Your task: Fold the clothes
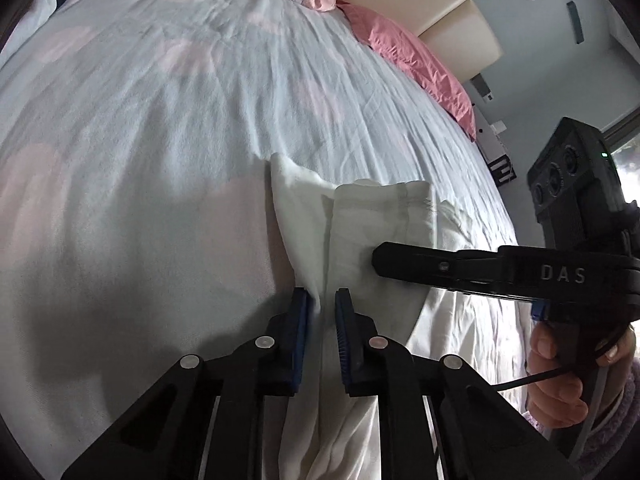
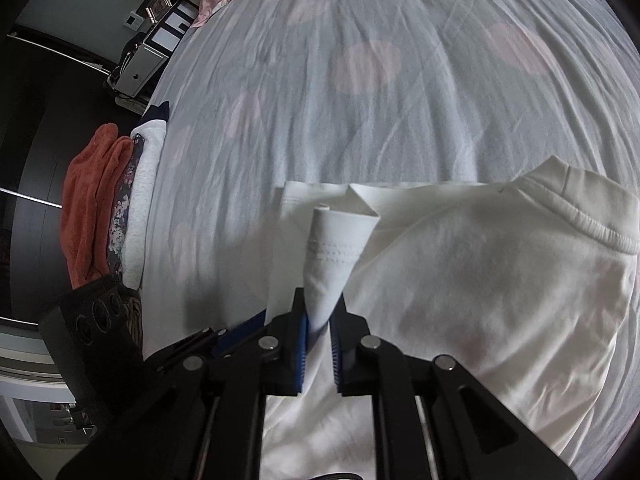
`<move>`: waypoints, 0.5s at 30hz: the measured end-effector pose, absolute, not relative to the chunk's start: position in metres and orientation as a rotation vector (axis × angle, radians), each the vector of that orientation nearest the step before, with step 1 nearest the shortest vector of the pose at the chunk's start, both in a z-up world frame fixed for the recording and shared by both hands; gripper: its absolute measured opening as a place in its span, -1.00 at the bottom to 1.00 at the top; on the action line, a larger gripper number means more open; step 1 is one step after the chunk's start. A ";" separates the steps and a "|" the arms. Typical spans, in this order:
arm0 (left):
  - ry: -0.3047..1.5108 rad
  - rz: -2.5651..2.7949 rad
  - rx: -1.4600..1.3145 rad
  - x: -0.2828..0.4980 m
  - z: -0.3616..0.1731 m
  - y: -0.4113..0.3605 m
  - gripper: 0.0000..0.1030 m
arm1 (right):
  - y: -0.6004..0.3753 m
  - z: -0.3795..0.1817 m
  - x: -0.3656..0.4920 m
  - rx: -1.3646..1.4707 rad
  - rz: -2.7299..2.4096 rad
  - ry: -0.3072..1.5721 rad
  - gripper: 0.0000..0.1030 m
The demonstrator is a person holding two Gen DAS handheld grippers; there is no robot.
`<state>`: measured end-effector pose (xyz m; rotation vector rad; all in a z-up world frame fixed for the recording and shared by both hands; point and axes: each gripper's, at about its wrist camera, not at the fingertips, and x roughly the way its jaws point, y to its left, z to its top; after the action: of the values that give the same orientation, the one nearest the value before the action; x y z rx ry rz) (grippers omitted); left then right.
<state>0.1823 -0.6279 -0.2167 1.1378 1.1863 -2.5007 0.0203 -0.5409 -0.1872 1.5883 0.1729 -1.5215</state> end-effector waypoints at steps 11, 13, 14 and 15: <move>1.070 -2.683 1.123 0.174 -0.197 -0.600 -0.73 | -0.552 -0.174 0.025 1.575 -1.540 0.251 -0.33; 1.074 -2.695 1.130 0.174 -0.197 -0.599 -0.73 | -0.552 -0.176 0.027 1.564 -1.571 0.298 -0.33; 1.071 -2.694 1.136 0.173 -0.197 -0.599 -0.73 | -0.551 -0.176 0.027 1.556 -1.581 0.303 -0.41; 1.066 -2.688 1.143 0.173 -0.197 -0.600 -0.73 | -0.550 -0.176 0.027 1.548 -1.592 0.308 -0.52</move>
<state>0.1727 -0.5996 -0.1970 1.1426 1.0657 -2.6880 0.0271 -0.5496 -0.1764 1.5477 0.3079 -1.5921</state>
